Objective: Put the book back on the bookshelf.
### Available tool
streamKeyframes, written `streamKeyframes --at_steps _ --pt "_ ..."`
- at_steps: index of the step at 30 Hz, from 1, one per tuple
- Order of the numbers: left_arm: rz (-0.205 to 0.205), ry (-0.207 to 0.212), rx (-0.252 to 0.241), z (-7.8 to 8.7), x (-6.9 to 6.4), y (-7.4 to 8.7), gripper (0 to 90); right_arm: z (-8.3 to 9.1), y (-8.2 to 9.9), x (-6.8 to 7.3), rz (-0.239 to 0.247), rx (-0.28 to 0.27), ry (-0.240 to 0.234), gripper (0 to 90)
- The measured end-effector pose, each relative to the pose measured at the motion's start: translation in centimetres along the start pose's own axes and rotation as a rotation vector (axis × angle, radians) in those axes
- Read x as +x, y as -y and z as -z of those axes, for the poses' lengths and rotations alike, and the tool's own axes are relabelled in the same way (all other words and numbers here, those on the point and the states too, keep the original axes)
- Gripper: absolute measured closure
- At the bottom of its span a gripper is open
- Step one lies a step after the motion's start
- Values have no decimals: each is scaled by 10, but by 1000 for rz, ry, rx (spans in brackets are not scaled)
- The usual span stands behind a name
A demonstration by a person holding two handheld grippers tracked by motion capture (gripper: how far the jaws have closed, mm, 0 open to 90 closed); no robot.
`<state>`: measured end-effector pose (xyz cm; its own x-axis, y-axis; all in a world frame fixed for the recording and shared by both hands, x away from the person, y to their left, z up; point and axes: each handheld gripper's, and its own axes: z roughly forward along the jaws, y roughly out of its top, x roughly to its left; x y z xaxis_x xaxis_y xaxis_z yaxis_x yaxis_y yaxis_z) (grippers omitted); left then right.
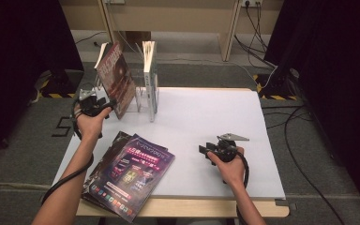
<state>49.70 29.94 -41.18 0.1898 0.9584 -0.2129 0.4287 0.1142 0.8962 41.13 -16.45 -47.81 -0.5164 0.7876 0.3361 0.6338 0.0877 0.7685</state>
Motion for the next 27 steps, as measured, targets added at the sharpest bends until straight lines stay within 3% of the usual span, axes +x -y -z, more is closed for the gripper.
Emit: streamKeyframes --at_steps 9,13,16,20,27 --pt "-18 87 107 17 -3 30 474 -3 -1 11 14 29 -20 562" --pt "-3 127 152 24 -2 44 481 -5 0 14 32 47 -28 562" --pt "-27 168 204 29 -3 53 486 -8 2 16 31 62 -38 563" --pt "-26 222 279 34 -4 66 486 -13 3 22 30 89 -55 563" --pt "-9 253 320 43 1 81 485 -22 3 34 53 144 -73 563"
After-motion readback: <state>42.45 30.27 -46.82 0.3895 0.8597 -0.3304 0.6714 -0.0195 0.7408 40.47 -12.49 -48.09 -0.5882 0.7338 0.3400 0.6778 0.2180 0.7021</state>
